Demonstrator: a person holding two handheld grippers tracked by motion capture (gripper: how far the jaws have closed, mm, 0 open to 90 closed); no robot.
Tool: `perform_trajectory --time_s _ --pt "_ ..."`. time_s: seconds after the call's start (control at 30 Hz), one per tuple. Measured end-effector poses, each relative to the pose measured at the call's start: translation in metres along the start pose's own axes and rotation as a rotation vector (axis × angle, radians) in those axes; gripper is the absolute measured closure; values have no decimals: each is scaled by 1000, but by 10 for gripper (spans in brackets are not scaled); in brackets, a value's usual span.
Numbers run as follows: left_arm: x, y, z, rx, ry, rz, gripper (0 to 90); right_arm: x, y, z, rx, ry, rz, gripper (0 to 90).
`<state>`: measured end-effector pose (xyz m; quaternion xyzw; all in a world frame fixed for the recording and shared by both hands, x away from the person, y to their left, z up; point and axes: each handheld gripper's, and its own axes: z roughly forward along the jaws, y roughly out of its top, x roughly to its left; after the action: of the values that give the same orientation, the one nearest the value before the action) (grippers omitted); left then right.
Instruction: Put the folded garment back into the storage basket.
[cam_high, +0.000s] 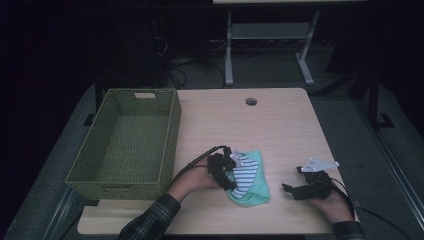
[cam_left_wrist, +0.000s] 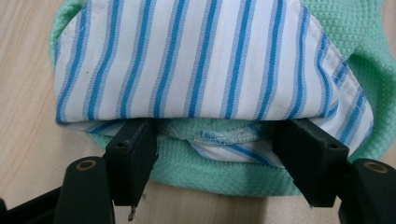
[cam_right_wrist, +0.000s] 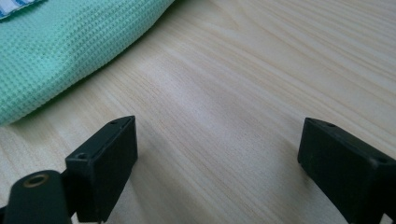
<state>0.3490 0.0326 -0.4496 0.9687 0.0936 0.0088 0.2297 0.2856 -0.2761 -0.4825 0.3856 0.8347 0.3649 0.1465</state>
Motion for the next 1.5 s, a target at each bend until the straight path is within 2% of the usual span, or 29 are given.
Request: perform_trajectory --time_s 0.17,0.3,0.4,0.67,0.93,1.07,1.5 --pt "-1 0 -1 0 0 -4 347 0 0 0 -1 -1 0 116" --pt "-2 -1 -3 0 1 -3 418 0 0 0 -1 0 0 116" --pt "-2 0 -4 7 -2 -1 491 0 0 0 0 -1 0 116" --pt "0 -2 -6 -4 -10 -37 740 0 0 0 0 -3 0 117" --pt "3 -3 -6 -14 -31 -70 777 0 0 0 -1 -1 1 116" --pt "2 -2 -8 -17 -26 -64 777 0 0 0 -1 -1 1 116" --pt "5 4 -43 -98 -39 -97 777 0 0 0 0 -4 5 114"
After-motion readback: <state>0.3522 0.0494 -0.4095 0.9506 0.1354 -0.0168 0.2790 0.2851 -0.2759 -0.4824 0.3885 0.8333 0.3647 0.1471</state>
